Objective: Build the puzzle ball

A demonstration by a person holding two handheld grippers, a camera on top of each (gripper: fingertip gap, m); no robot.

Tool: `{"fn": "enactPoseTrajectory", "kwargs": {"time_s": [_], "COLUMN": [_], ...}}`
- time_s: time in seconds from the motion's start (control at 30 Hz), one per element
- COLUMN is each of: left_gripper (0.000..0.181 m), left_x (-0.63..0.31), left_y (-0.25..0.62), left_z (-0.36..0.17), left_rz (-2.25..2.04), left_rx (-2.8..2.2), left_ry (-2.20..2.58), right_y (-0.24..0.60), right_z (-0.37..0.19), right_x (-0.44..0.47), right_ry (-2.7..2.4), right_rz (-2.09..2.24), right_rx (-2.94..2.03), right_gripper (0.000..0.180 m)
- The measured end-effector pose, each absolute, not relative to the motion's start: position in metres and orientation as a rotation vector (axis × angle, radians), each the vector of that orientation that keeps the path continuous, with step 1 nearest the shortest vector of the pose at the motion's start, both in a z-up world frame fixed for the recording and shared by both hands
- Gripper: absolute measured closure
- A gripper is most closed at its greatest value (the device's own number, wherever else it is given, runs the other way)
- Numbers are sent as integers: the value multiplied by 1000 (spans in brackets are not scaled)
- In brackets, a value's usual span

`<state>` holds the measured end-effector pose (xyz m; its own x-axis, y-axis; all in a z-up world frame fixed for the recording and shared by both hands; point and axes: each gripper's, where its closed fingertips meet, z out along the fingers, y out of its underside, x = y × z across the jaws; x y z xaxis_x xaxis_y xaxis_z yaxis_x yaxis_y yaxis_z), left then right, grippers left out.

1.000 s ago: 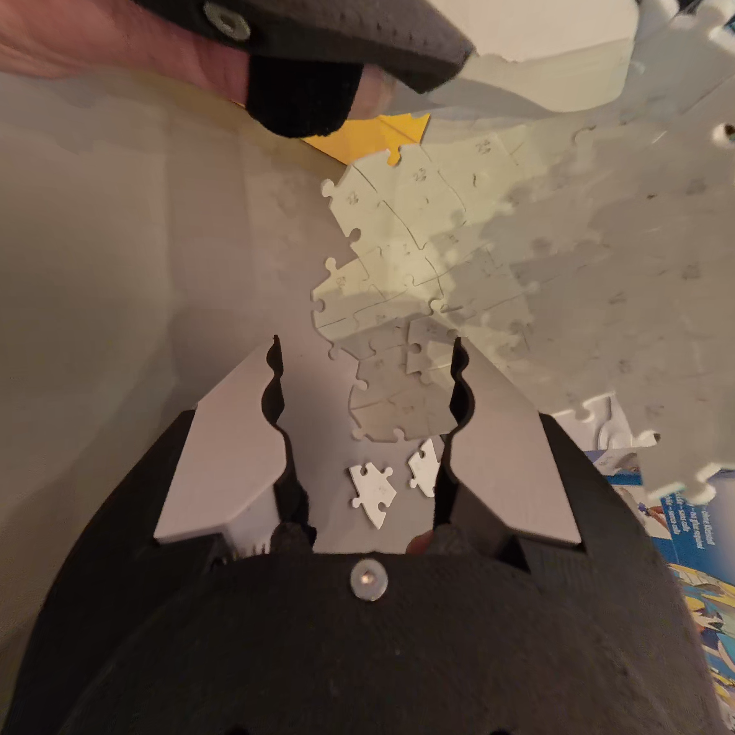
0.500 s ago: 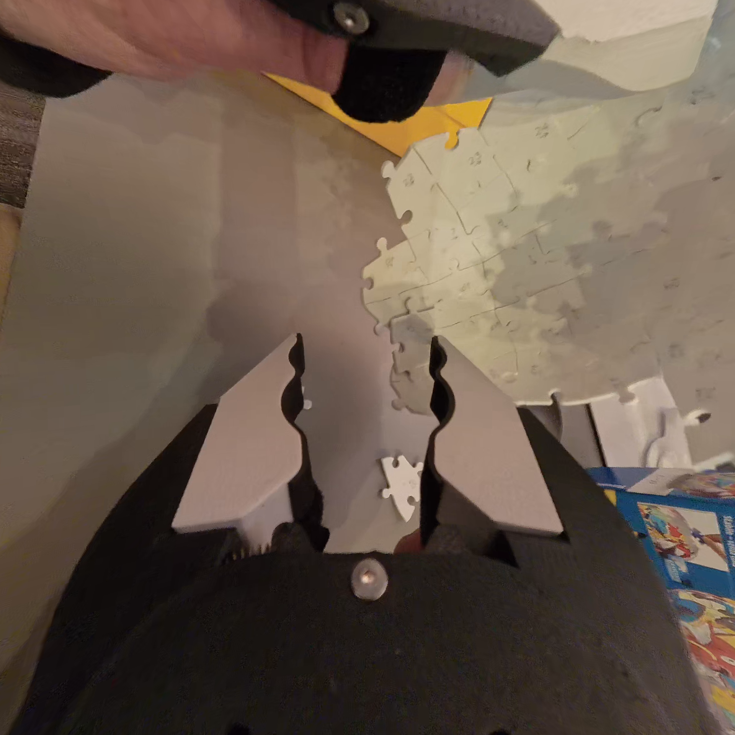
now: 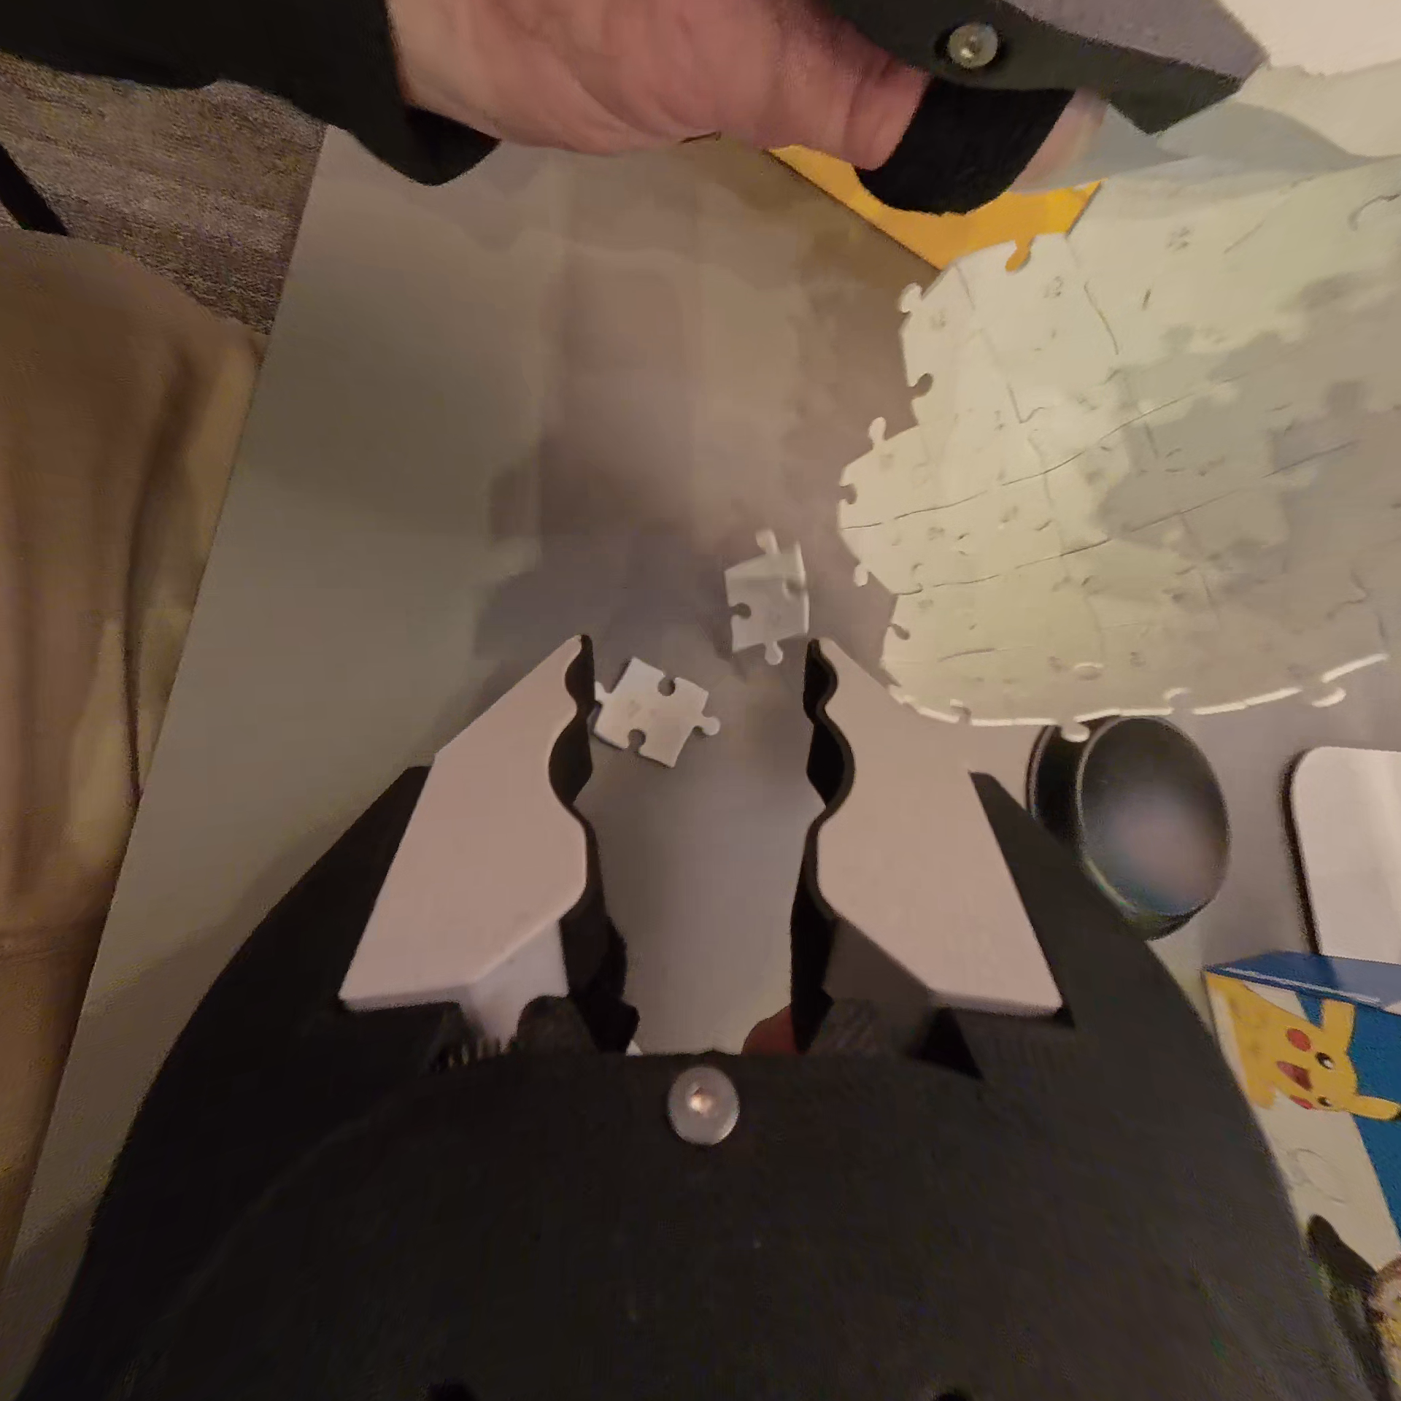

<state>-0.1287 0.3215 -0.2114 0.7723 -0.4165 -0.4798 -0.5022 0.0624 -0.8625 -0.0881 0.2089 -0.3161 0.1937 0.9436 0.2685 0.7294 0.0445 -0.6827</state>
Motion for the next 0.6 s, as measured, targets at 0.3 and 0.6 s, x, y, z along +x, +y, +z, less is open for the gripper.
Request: {"fn": "enactPoseTrajectory", "kwargs": {"time_s": [0.3,0.6], "left_gripper": [178,178], "left_x": [-137,-135], "left_y": [332,339], "left_z": [-229,-249], "left_rz": [23,-18], "left_rx": [-1634,-1697], "left_ry": [688,658], "right_y": [216,216], "right_z": [-304,-310], "right_x": [-71,-79], "right_ry": [-1491,-1487], "right_rz": [475,501], "right_rx": [-1788,-1814], "right_gripper": [129,132]}}
